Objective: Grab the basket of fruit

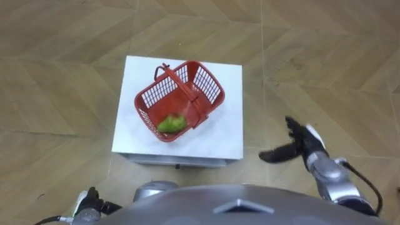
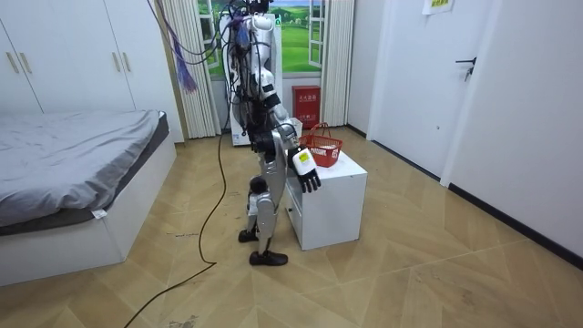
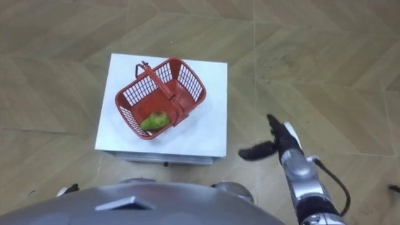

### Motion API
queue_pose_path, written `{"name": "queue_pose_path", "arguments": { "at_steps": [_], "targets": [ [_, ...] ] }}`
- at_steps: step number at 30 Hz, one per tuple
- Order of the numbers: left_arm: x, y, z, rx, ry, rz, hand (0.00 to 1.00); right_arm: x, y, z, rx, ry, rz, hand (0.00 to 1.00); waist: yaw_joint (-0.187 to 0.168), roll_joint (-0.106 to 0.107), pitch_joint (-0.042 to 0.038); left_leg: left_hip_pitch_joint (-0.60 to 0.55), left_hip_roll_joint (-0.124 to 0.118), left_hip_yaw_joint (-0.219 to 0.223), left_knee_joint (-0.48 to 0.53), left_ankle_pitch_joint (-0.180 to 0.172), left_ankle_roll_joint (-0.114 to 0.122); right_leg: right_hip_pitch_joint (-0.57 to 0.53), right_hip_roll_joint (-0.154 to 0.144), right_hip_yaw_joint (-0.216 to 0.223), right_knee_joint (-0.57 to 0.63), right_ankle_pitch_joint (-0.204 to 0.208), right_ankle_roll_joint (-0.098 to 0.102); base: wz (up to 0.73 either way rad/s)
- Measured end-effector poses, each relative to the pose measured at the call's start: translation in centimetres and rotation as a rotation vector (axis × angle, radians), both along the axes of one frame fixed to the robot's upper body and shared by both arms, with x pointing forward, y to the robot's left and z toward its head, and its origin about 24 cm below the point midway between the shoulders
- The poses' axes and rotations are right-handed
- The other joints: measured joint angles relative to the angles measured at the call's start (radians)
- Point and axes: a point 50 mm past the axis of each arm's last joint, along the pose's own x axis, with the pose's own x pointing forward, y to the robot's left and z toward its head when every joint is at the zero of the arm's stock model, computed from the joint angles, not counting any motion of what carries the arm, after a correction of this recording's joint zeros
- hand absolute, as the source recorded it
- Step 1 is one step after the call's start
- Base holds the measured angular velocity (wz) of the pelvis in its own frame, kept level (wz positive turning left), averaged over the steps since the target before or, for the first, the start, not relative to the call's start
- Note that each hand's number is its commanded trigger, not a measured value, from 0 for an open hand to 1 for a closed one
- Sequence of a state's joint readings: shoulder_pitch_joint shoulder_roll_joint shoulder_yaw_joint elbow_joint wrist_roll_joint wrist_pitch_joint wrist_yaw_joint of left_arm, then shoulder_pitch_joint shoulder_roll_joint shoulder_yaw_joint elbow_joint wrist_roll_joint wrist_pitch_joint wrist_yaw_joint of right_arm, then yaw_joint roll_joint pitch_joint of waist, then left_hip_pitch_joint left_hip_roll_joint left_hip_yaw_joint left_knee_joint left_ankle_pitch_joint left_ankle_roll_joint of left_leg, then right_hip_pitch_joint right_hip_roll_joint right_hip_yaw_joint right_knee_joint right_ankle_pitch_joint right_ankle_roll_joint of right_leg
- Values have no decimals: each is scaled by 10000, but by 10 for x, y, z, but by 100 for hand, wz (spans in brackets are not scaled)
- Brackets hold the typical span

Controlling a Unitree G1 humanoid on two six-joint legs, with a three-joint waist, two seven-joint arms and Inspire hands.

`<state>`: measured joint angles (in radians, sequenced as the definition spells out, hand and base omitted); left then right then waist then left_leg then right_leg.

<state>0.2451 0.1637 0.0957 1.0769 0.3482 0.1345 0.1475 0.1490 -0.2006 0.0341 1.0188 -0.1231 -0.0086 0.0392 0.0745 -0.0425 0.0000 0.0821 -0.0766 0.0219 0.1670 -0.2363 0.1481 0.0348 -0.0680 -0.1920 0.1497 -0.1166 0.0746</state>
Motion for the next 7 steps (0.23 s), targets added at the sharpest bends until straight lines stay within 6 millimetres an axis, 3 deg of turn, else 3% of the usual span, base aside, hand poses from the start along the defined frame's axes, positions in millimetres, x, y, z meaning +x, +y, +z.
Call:
{"name": "queue_pose_path", "arguments": {
  "at_steps": [2,3,7],
  "targets": [
    [1,-2,0,32,112,-89,0,-17,1,-6,157,620,-641,0,-64,81,7,28,5,-31,5,1,-1,52,6,-30,-7,0,0,5],
    [1,-4,0,-9,130,-55,0,-22,-1,-7,235,742,-1088,0,-126,148,43,116,5,-71,5,0,0,160,5,-31,-27,0,0,8],
    [4,-6,-1,-35,173,-35,0,-35,-2,-11,472,1279,-2113,0,-207,177,55,190,6,-153,-42,-13,-16,281,28,-8,-77,-8,-11,6]
  ]
}}
